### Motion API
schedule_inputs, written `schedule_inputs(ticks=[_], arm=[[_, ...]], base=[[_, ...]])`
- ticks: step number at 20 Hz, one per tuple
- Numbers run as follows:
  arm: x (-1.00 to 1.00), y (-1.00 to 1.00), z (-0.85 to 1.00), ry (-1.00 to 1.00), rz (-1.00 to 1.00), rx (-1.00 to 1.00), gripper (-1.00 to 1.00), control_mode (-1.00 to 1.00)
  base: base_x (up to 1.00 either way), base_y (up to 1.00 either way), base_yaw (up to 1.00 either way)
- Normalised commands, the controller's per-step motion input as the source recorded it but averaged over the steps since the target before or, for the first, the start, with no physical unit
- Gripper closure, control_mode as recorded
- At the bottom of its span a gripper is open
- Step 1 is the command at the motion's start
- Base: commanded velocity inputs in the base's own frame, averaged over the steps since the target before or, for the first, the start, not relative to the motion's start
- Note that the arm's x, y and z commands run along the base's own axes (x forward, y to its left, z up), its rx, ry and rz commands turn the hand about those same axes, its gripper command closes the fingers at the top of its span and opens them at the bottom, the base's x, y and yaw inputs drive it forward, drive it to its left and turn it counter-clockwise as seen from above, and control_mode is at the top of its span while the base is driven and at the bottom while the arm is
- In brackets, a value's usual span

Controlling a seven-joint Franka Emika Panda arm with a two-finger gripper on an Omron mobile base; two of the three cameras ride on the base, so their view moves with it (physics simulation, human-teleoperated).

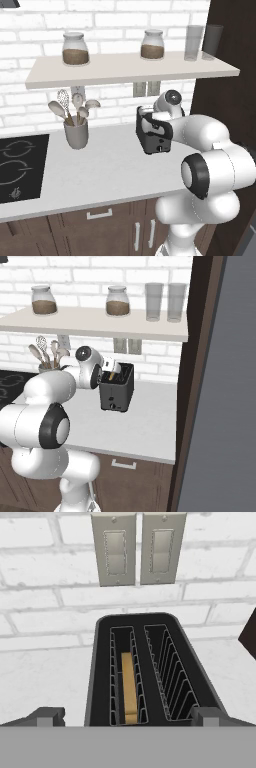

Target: Start the toaster. Once the lever pops up, take the bread to the plate on the dining counter.

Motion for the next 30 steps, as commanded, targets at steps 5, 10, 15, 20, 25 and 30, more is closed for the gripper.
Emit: schedule_inputs(ticks=[5, 10, 15, 20, 25, 30], arm=[[0.00, 0.00, 0.00, 0.00, 0.00, 0.00, -1.00, -1.00], [0.00, 0.00, 0.00, 0.00, 0.00, 0.00, -1.00, -1.00], [0.00, 0.00, 0.00, 0.00, 0.00, 0.00, -1.00, -1.00], [0.00, 0.00, 0.00, 0.00, 0.00, 0.00, -1.00, -1.00], [0.00, 0.00, 0.00, 0.00, 0.00, 0.00, -1.00, -1.00], [0.00, 0.00, 0.00, 0.00, 0.00, 0.00, -1.00, -1.00]], base=[[0.00, 0.00, 0.00], [0.00, 0.00, 0.00], [0.00, 0.00, 0.00], [0.00, 0.00, 0.00], [0.00, 0.00, 0.00], [0.00, 0.00, 0.00]])
